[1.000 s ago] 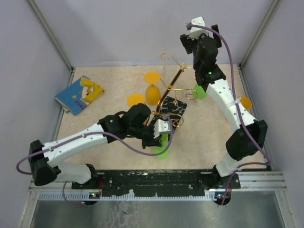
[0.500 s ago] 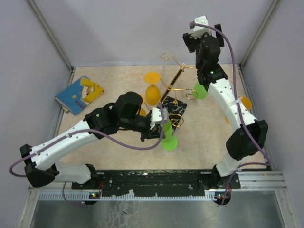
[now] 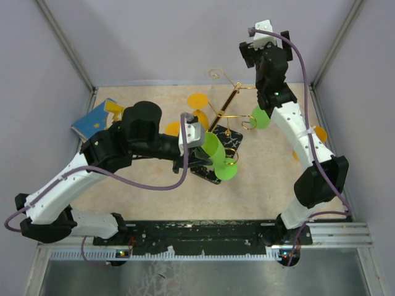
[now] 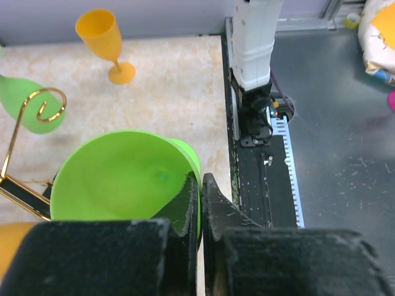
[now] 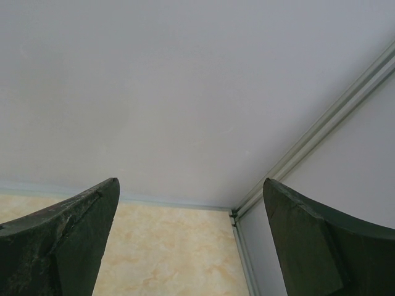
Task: Place the wine glass upside down on the wine glass rack
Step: Pick up the wine glass at the center of the board.
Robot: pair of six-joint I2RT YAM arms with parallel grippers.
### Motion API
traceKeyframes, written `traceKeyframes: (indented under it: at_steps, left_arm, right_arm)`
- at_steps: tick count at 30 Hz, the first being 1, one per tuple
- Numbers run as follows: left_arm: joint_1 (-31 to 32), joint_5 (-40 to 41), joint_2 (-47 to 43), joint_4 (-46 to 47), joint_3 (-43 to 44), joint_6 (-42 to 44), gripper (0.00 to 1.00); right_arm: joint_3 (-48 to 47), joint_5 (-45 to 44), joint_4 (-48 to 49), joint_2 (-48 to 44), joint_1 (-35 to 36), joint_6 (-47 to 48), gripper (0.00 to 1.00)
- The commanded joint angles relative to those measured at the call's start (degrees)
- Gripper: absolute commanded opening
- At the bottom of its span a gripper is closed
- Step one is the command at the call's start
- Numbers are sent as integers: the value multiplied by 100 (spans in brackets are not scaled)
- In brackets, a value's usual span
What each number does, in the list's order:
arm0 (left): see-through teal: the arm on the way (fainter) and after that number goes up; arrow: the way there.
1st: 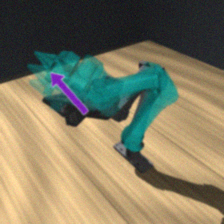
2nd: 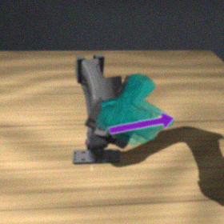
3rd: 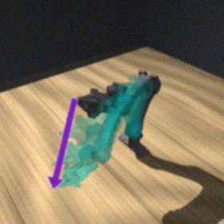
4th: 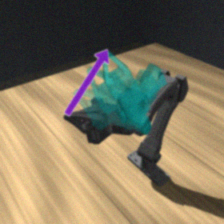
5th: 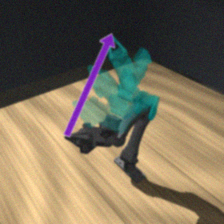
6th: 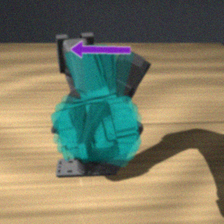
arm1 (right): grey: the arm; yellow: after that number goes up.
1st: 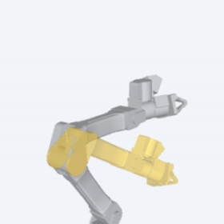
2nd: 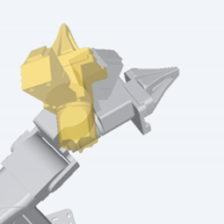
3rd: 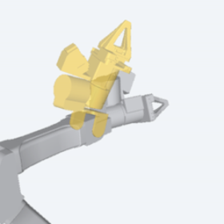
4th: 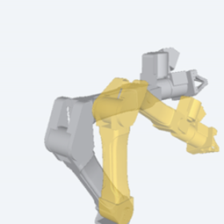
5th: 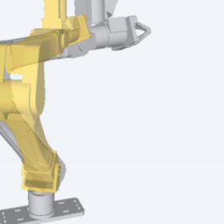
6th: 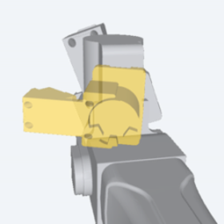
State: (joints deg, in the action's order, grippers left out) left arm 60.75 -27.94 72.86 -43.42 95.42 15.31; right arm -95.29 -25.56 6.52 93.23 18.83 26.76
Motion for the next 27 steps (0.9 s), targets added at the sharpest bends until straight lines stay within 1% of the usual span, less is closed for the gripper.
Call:
traceKeyframes:
  at_steps: [1,5,8,12,16,22,27]
  left_arm:
    - [0,-290,155,-317,416,-18,0]
    - [-50,-545,186,-156,352,42,0]
    - [-151,-903,123,249,163,87,0]
    - [-582,-1871,84,796,-53,-24,0]
    - [-925,-2532,4,1825,-433,-265,0]
    - [-1032,-2715,5,2640,-714,-171,0]
    - [-1066,-2847,-3,3711,-1028,-226,0]
  right_arm:
    - [-154,73,324,-120,-84,-90,99]
    - [-174,122,323,-90,-97,-134,99]
    - [-200,160,323,-73,-100,-160,99]
    - [-227,208,325,-58,-99,-195,99]
    - [-236,218,323,-62,-108,-224,99]
    - [-226,167,306,-73,-121,-211,99]
    - [-227,144,297,-58,-127,-233,99]
